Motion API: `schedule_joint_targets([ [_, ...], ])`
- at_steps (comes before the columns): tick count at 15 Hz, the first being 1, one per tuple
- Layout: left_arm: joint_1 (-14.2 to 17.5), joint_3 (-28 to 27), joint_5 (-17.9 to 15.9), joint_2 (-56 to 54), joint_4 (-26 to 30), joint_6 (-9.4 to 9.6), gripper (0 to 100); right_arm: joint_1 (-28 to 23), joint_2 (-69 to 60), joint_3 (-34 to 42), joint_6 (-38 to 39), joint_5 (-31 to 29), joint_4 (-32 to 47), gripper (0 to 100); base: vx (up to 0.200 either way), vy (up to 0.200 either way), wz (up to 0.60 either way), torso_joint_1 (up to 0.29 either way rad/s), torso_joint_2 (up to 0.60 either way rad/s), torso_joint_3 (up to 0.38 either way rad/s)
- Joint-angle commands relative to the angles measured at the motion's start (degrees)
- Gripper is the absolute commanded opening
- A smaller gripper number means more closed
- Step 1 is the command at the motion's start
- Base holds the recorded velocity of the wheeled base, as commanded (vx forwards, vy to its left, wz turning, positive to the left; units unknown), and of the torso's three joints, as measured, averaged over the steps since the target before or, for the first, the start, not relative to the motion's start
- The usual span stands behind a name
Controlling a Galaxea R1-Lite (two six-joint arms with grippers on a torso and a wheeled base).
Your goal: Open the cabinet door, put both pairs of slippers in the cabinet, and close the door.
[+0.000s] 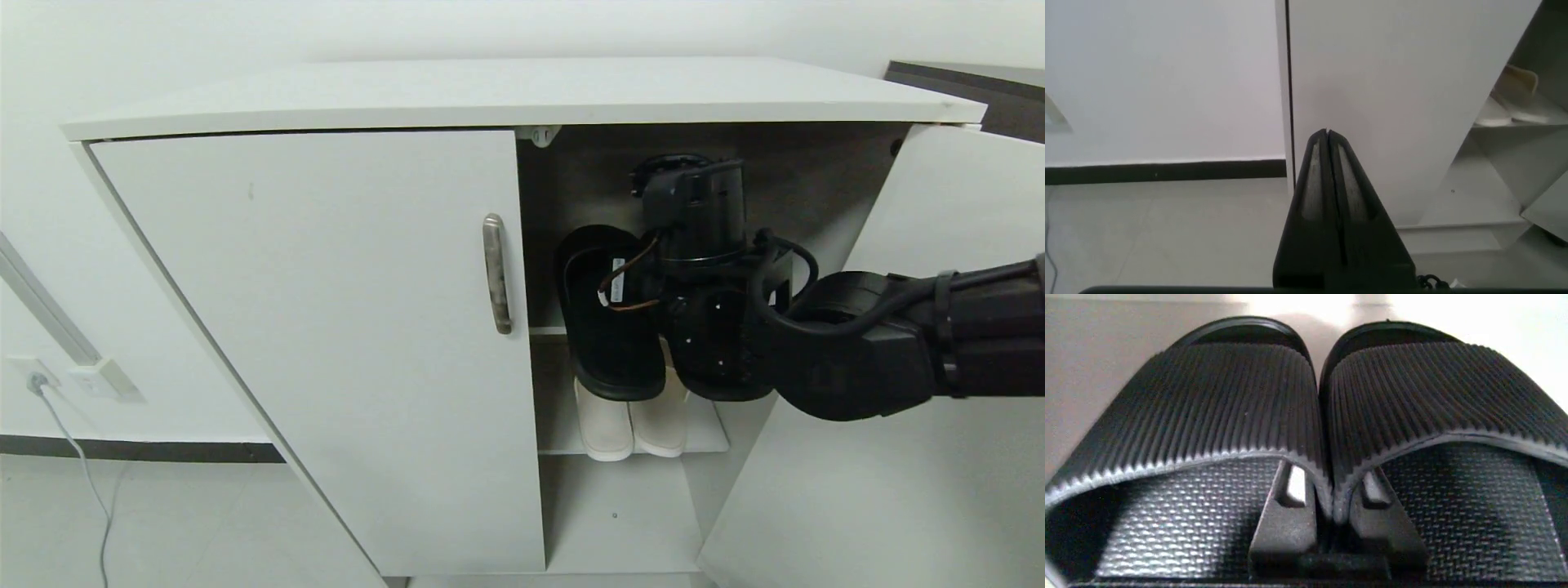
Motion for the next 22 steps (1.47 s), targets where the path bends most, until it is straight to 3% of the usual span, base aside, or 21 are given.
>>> schedule_joint_targets([
  [1, 0.0, 0.0, 0.0, 0.0, 0.0, 0.00, 0, -1.6, 3.2, -3.5, -0.1, 0.2, 0.4, 0, 0.000, 0.000, 0.00, 0.000, 0.00, 0.000],
  [13, 0.0, 0.0, 0.1, 0.0, 0.0, 0.00, 0, -7.1, 11.8, -21.6, -0.1, 3.3, 10.3, 0, 0.000, 0.000, 0.00, 0.000, 0.00, 0.000],
  [21, 0.0, 0.0, 0.1, 0.0, 0.0, 0.00, 0, -7.4, 13.0, -22.9, -0.1, 4.3, 10.9, 0, 0.000, 0.000, 0.00, 0.000, 0.00, 0.000],
  [22, 0.0, 0.0, 0.1, 0.0, 0.0, 0.00, 0, -7.4, 13.0, -22.9, -0.1, 4.3, 10.9, 100, 0.000, 0.000, 0.00, 0.000, 0.00, 0.000],
])
